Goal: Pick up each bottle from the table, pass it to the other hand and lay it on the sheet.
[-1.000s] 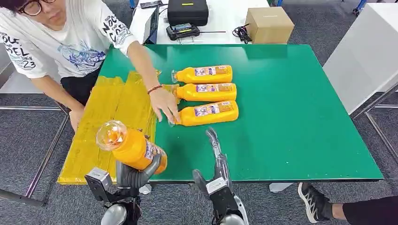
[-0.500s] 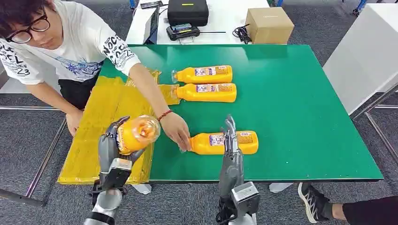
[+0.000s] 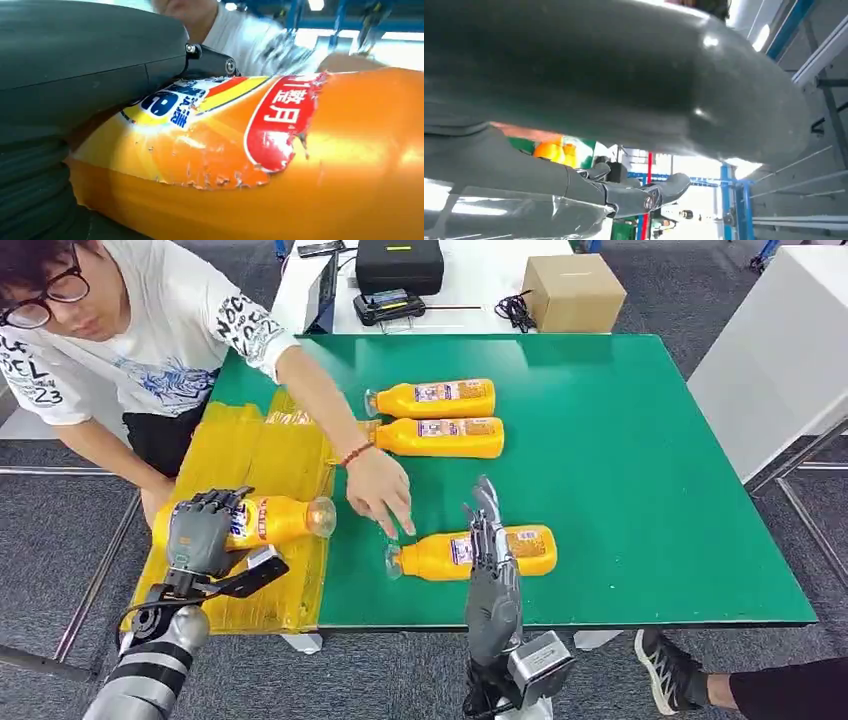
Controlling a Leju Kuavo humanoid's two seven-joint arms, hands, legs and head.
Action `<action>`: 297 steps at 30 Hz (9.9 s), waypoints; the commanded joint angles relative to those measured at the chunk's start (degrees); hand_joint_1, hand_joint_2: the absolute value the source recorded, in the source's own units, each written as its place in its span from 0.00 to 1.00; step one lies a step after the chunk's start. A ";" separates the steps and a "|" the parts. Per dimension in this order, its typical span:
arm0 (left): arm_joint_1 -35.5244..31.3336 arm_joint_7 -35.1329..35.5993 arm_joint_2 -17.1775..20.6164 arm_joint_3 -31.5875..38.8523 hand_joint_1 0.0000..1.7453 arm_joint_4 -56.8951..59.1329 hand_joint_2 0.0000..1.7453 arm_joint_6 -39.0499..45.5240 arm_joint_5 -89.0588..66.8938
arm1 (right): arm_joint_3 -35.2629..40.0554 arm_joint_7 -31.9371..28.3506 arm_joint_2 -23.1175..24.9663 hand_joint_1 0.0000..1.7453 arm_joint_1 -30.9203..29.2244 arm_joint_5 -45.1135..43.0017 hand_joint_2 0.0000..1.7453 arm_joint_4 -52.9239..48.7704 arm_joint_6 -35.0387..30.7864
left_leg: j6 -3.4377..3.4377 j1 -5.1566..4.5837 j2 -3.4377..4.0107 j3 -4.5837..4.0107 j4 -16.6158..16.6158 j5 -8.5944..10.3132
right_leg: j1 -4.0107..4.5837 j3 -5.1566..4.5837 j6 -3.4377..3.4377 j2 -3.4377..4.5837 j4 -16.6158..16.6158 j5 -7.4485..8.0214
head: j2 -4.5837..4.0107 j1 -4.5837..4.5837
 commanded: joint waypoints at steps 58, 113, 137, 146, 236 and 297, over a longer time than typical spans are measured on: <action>-6.89 -4.68 8.01 -8.11 0.00 20.25 1.00 -36.93 5.87 | -3.73 3.85 2.46 0.00 -4.10 -4.42 0.00 11.93 11.33 | -0.12 0.06 0.27 0.95 -0.20 -0.07 | 0.06 0.94 -0.15 0.25 -0.16 0.04 | 0.00 -0.02; 1.20 -16.74 -9.29 9.14 0.00 -13.53 1.00 -22.31 56.79 | -1.10 5.10 -0.07 0.00 -4.41 -0.35 0.00 16.27 2.65 | -0.10 0.18 0.00 0.22 -0.03 0.01 | 0.20 0.28 -0.25 -0.06 -0.14 0.12 | 0.00 0.02; 13.49 -16.51 -14.08 5.04 0.00 -18.95 1.00 -23.13 64.99 | -11.45 23.37 -14.40 0.00 -11.75 30.73 1.00 16.54 -5.11 | -0.09 -0.01 0.03 0.10 -0.04 0.03 | 0.03 0.09 -0.19 0.00 -0.10 0.16 | 0.00 -0.02; 14.28 -16.66 -15.70 0.70 0.00 -15.24 1.00 -23.20 62.76 | -4.87 28.45 -17.86 0.00 -25.08 33.02 1.00 31.15 5.79 | -0.05 -0.03 0.09 0.15 -0.06 0.04 | 0.01 0.14 -0.15 0.05 -0.13 0.20 | 0.00 -0.02; 10.25 -16.10 -16.96 -4.09 0.00 -11.31 1.00 -27.08 67.56 | 31.32 31.16 -25.60 1.00 -45.79 21.96 1.00 54.51 20.27 | -0.10 0.07 -0.06 0.38 0.01 0.02 | 0.12 0.43 -0.17 -0.09 -0.15 0.18 | 0.00 -0.04; 14.44 -1.39 -14.56 -18.91 0.00 -19.22 1.00 -42.67 79.36 | -4.07 0.09 4.12 1.00 -13.55 20.72 1.00 44.19 -20.61 | -0.13 0.06 0.18 0.17 -0.03 -0.05 | 0.09 0.21 -0.22 0.15 -0.17 0.17 | 0.00 -0.02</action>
